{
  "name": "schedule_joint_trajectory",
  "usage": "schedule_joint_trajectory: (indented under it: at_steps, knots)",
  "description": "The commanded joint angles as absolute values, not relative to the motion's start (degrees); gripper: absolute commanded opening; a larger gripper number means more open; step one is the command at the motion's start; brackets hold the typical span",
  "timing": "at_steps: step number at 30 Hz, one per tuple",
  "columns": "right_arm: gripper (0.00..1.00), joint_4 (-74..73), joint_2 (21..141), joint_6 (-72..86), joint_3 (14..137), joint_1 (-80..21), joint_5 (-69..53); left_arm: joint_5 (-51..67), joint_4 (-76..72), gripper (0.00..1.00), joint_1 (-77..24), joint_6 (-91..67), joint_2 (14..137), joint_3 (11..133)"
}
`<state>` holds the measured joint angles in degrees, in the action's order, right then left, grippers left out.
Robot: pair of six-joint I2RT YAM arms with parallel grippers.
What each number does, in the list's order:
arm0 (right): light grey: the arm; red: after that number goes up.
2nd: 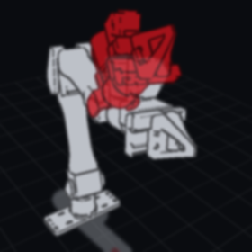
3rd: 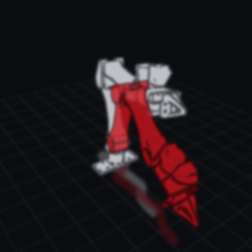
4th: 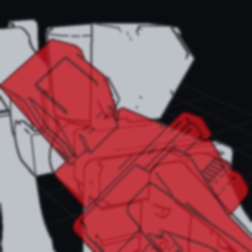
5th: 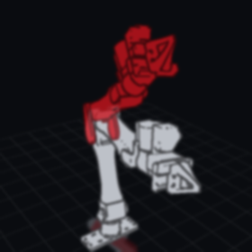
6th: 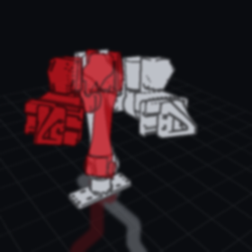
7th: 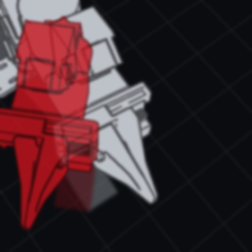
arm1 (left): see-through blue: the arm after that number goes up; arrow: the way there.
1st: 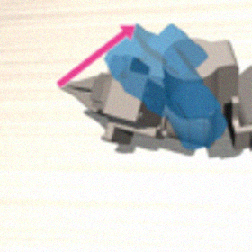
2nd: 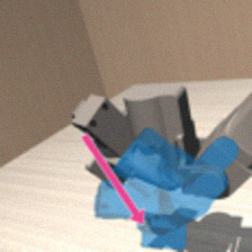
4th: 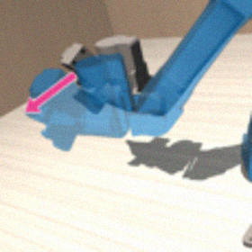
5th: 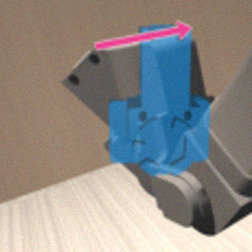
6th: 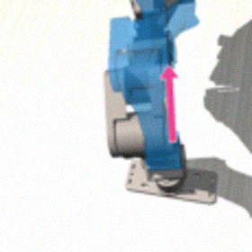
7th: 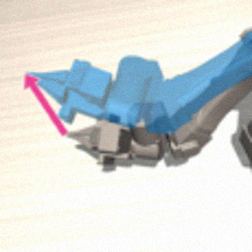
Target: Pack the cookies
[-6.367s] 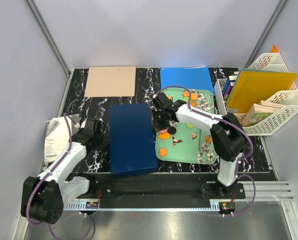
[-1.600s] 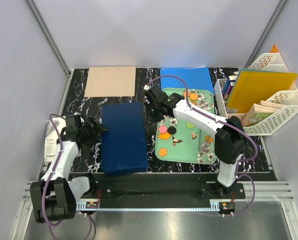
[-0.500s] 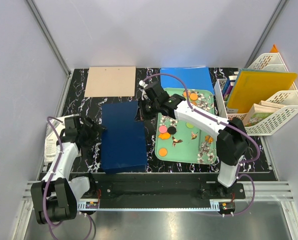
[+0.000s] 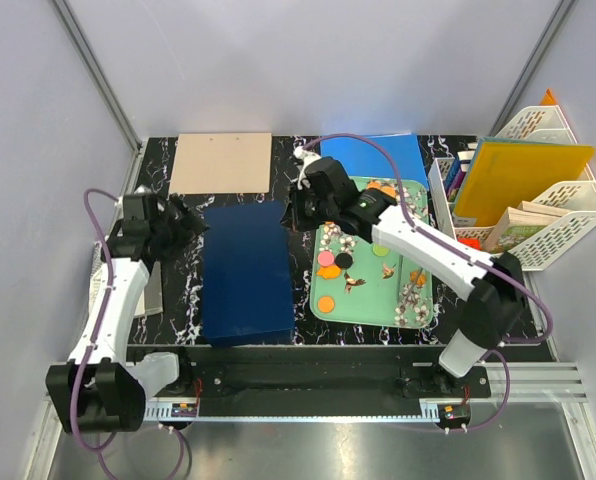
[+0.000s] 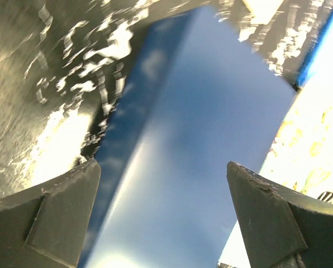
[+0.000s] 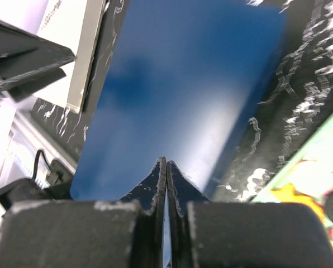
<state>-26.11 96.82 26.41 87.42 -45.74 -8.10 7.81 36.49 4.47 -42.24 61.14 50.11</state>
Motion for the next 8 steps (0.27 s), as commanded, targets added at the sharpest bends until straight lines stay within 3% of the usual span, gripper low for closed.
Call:
schedule_joint_trajectory:
  at_steps: [1, 8]
  knots:
    - [0.1, -24.61, 90.19, 24.7, 84.65, -45.18, -0.27, 2.83, 39.19, 0.99, -1.65, -36.75, 63.01, 59.57]
    - [0.41, -24.52, 83.24, 22.59, 78.84, -44.47, 6.23, -0.71, 40.69, 0.99, -13.43, -34.01, 67.76, 67.23]
